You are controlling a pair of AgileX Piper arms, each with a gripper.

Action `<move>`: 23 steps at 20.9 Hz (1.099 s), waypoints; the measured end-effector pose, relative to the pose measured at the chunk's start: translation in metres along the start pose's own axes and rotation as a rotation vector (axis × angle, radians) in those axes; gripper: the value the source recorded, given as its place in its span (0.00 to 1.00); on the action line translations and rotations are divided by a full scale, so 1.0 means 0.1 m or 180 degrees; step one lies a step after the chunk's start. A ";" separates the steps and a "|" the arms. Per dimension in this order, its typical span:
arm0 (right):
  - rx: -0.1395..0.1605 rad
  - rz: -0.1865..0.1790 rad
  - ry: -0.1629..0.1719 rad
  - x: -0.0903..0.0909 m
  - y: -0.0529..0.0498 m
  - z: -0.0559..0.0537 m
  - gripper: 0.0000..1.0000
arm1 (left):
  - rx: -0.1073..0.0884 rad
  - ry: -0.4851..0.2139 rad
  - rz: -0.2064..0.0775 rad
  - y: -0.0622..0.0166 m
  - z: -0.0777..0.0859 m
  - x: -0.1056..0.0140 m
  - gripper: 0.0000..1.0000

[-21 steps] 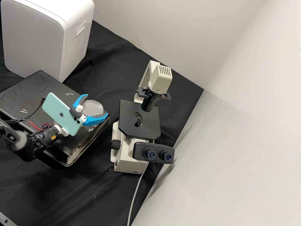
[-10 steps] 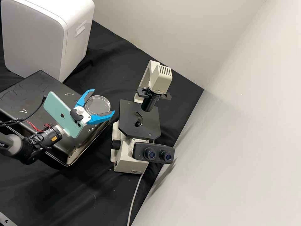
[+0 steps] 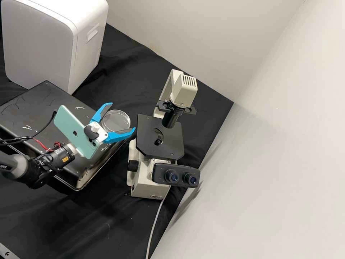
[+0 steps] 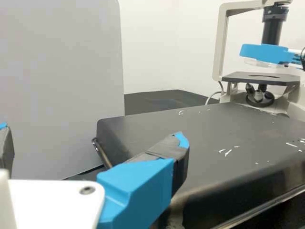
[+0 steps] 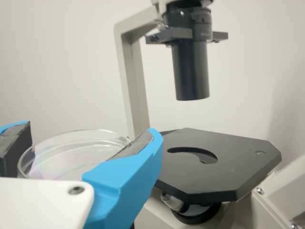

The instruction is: Place the petri dish on the microscope

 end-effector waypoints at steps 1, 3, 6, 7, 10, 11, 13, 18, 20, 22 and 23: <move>-0.0003 -0.0010 -0.0045 0.03 0.00 0.03 0.00 | 0.0000 0.0000 0.0000 0.000 0.00 0.00 1.00; -0.0007 -0.0028 -0.0155 0.11 0.01 0.09 0.00 | -0.0006 0.0000 0.0000 0.000 0.00 0.00 1.00; 0.0002 -0.0011 -0.0284 0.20 0.05 0.17 0.00 | -0.0005 0.0000 0.0000 0.000 0.00 0.00 1.00; 0.0013 0.0023 -0.0283 0.24 0.08 0.18 0.00 | -0.0005 0.0000 0.0000 0.000 0.00 0.00 1.00; 0.0017 0.0057 -0.0344 0.33 0.13 0.22 0.00 | 0.0001 0.0003 -0.0010 -0.006 0.00 0.00 1.00; 0.0015 0.0068 -0.0348 0.36 0.14 0.23 0.00 | 0.0004 0.0005 -0.0016 -0.010 0.00 0.00 1.00; 0.0012 0.0083 -0.0390 0.42 0.17 0.26 0.00 | 0.0011 0.0008 -0.0027 -0.016 0.00 0.01 1.00; 0.0002 0.0151 -0.0467 0.54 0.28 0.30 0.00 | -0.0005 0.0010 -0.0029 -0.019 0.00 0.01 1.00; 0.0001 0.0153 -0.0492 0.58 0.30 0.30 0.00 | -0.0005 0.0010 -0.0029 -0.019 0.00 0.01 1.00; 0.0001 0.0157 -0.0485 0.62 0.31 0.30 0.00 | -0.0008 0.0010 -0.0029 -0.019 0.00 0.01 1.00; 0.0002 0.0149 -0.0497 0.65 0.30 0.32 0.00 | -0.0008 0.0010 -0.0029 -0.019 0.00 0.01 1.00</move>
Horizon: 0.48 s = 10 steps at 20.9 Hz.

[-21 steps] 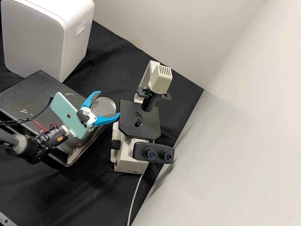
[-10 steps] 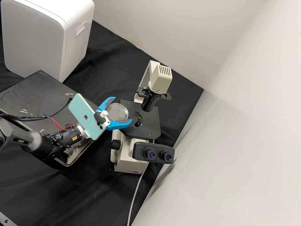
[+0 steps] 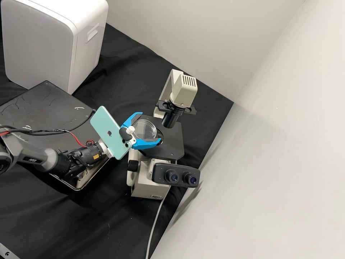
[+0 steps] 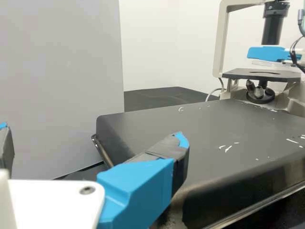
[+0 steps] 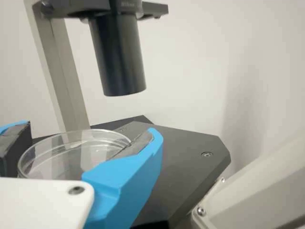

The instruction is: Place the petri dish on the microscope

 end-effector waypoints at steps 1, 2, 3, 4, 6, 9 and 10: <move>0.0000 -0.0010 -0.0014 0.03 -0.01 0.01 0.00 | 0.0000 0.0000 0.0000 0.000 0.00 0.00 1.00; 0.0000 -0.0047 -0.0057 0.06 -0.03 0.04 0.00 | 0.0000 0.0000 0.0000 0.000 0.00 0.00 1.00; -0.0001 -0.0079 -0.0100 0.10 -0.06 0.06 0.00 | 0.0000 0.0000 0.0000 0.000 0.00 0.00 1.00; -0.0016 -0.0114 -0.0142 0.13 -0.08 0.08 0.00 | 0.0000 0.0000 0.0000 0.000 0.00 0.00 1.00; -0.0077 -0.0139 -0.0127 0.19 -0.13 0.07 0.00 | 0.0000 0.0000 0.0000 0.000 0.00 0.00 1.00; -0.0142 -0.0140 -0.0134 0.30 -0.18 0.08 0.00 | 0.0000 0.0000 0.0000 0.000 0.00 0.00 1.00; -0.0173 -0.0145 -0.0141 0.32 -0.19 0.09 0.00 | 0.0000 0.0000 0.0000 0.000 0.00 0.00 1.00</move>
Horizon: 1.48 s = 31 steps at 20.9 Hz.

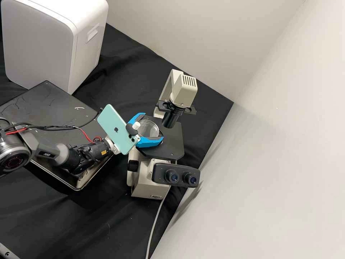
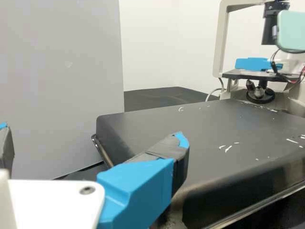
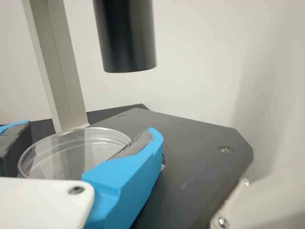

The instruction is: Place the petri dish on the microscope

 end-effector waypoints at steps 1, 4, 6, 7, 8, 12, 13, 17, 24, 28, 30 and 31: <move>-0.0012 -0.0002 0.0003 0.03 -0.01 -0.01 0.00 | 0.0000 0.0000 0.0000 0.000 0.00 0.00 1.00; -0.0015 -0.0006 -0.0007 0.09 -0.04 0.01 0.00 | -0.0001 0.0011 0.0003 0.002 -0.01 0.00 1.00; -0.0059 -0.0016 -0.0010 0.12 -0.07 0.02 0.00 | -0.0001 0.0024 0.0007 0.004 -0.01 0.00 1.00; -0.0062 -0.0021 -0.0022 0.13 -0.08 0.03 0.00 | -0.0002 0.0037 0.0010 0.005 -0.02 0.00 1.00; -0.0073 -0.0019 -0.0028 0.15 -0.08 0.03 0.00 | -0.0002 0.0037 0.0010 0.005 -0.02 0.00 1.00; -0.0148 0.0004 -0.0063 0.21 -0.09 0.06 0.00 | -0.0007 0.0048 0.0017 0.008 -0.03 0.01 1.00; -0.0167 0.0005 -0.0084 0.22 -0.11 0.08 0.00 | -0.0016 0.0056 0.0019 0.009 -0.03 0.01 1.00; -0.0231 0.0015 -0.0093 0.24 -0.13 0.12 0.00 | -0.0025 0.0061 0.0021 0.010 -0.03 0.01 1.00; -0.0331 0.0096 -0.0023 0.25 -0.16 0.17 0.00 | -0.0026 0.0069 0.0024 0.012 -0.04 0.01 1.00; -0.0377 0.0147 0.0020 0.26 -0.18 0.19 0.00 | -0.0026 0.0074 0.0025 0.013 -0.04 0.01 1.00; -0.0406 0.0175 0.0046 0.27 -0.19 0.21 0.00 | -0.0026 0.0074 0.0025 0.013 -0.04 0.01 1.00; -0.0414 0.0175 0.0045 0.27 -0.19 0.21 1.00 | -0.0041 0.0073 0.0025 0.013 -0.04 0.01 1.00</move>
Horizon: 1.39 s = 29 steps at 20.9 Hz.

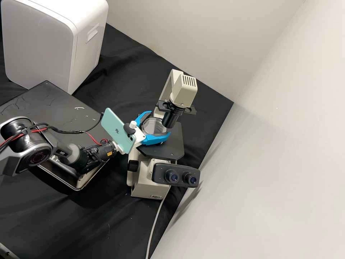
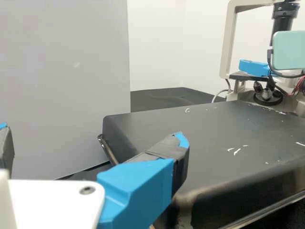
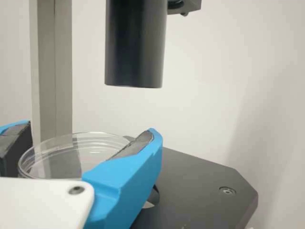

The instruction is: Place the petri dish on the microscope

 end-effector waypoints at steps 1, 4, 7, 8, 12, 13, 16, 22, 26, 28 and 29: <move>-0.0001 0.0010 0.0002 0.00 0.00 0.00 1.00 | -0.0010 0.0000 0.0000 0.000 0.00 0.00 1.00; -0.0072 0.0046 -0.0024 0.01 -0.02 0.00 1.00 | -0.0010 0.0006 0.0002 0.001 0.00 0.00 1.00; -0.0114 0.0068 -0.0063 0.02 -0.03 -0.01 1.00 | -0.0003 0.0015 -0.0010 -0.007 -0.01 -0.01 1.00; -0.0120 0.0071 -0.0068 0.02 -0.04 -0.01 1.00 | -0.0001 0.0016 -0.0014 -0.009 -0.01 -0.01 1.00; -0.0131 0.0071 -0.0068 0.02 -0.04 -0.01 1.00 | -0.0017 0.0045 -0.0022 -0.020 -0.03 0.00 1.00; -0.0128 0.0073 -0.0071 0.02 -0.04 -0.01 1.00 | -0.0023 0.0045 -0.0022 -0.020 -0.03 0.00 1.00; -0.0127 0.0061 -0.0080 0.02 -0.04 -0.02 1.00 | -0.0023 0.0045 -0.0022 -0.020 -0.03 0.00 1.00; -0.0110 0.0067 -0.0095 0.02 -0.04 -0.02 1.00 | -0.0023 0.0045 -0.0022 -0.020 -0.03 0.00 1.00; -0.0106 0.0065 -0.0094 0.01 -0.04 -0.03 1.00 | -0.0024 0.0053 -0.0020 -0.019 -0.03 0.00 1.00; -0.0094 0.0051 -0.0113 -0.02 -0.02 -0.05 1.00 | -0.0024 0.0053 -0.0020 -0.019 -0.03 0.00 1.00; -0.0089 0.0040 -0.0130 -0.04 -0.01 -0.06 1.00 | -0.0024 0.0053 -0.0020 -0.019 -0.03 0.00 1.00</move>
